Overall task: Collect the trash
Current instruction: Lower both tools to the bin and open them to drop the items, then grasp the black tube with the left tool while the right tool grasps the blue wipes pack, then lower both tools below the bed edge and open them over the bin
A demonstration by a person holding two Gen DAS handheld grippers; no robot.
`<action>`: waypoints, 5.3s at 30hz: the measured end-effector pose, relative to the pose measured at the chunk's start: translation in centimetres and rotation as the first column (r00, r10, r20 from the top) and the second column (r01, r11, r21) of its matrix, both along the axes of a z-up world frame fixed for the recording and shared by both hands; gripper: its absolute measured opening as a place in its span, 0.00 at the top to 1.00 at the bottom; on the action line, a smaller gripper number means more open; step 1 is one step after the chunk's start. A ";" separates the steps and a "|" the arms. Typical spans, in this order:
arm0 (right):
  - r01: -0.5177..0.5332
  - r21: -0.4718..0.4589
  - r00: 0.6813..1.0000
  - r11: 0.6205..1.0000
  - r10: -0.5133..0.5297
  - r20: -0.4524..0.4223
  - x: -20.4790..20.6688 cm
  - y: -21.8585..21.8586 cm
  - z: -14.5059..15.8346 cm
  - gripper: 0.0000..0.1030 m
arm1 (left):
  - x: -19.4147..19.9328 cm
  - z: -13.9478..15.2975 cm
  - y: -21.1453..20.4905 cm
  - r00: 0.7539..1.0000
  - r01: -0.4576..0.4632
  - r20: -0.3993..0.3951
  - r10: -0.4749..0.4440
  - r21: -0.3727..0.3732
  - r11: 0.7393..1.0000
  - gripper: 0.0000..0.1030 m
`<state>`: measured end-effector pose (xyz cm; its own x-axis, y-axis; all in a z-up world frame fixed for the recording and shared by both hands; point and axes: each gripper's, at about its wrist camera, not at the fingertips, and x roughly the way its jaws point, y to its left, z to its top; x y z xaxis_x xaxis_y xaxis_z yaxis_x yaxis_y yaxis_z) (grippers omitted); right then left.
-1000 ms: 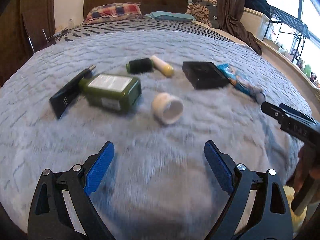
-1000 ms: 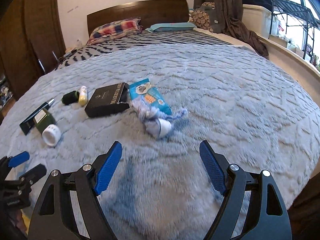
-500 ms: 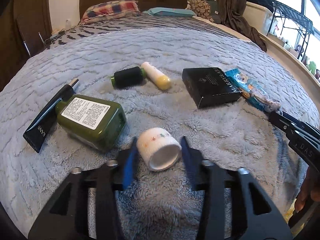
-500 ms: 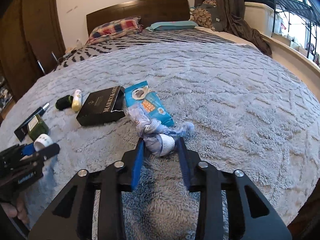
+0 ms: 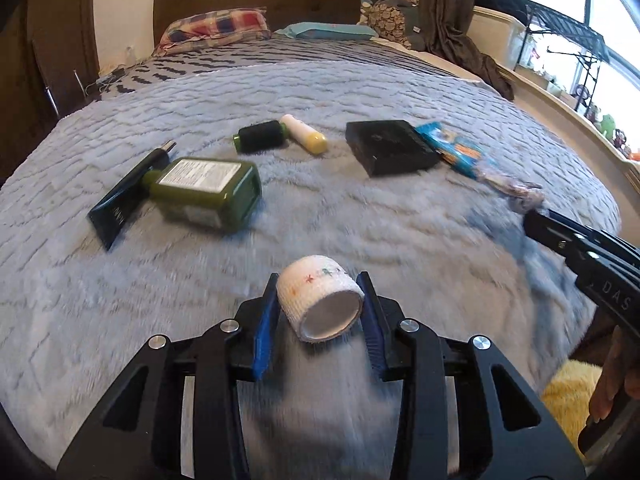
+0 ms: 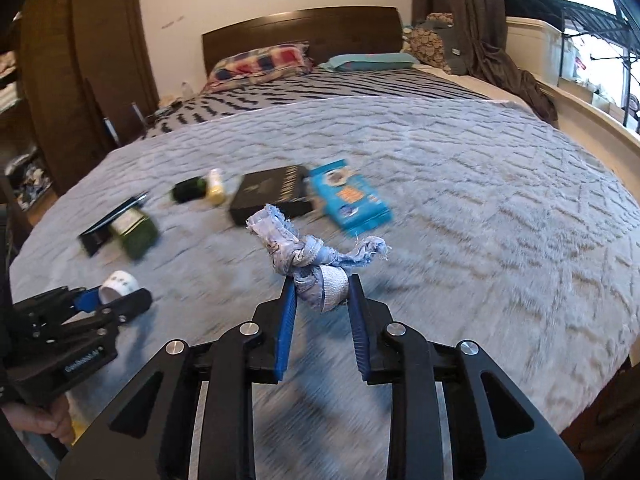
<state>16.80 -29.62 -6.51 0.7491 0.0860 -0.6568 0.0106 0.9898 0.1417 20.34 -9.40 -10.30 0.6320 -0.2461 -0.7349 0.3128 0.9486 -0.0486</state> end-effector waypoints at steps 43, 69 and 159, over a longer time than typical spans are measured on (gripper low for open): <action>-0.180 0.122 0.874 0.976 0.216 -0.436 -13.6 7.4 -16.9 0.74 | -16.9 -16.4 2.8 0.918 0.096 -0.387 -0.085 0.008 0.995 0.65; -0.148 0.089 0.898 0.985 0.172 -0.405 -12.6 7.6 -14.6 0.39 | -16.3 -17.9 4.3 0.912 0.073 -0.407 -0.051 0.038 0.997 0.41; 0.005 -0.043 0.996 0.999 -0.009 -0.090 3.4 -0.5 -1.4 0.65 | 2.8 -0.5 10.3 0.992 -0.120 -0.013 0.122 0.085 0.989 0.82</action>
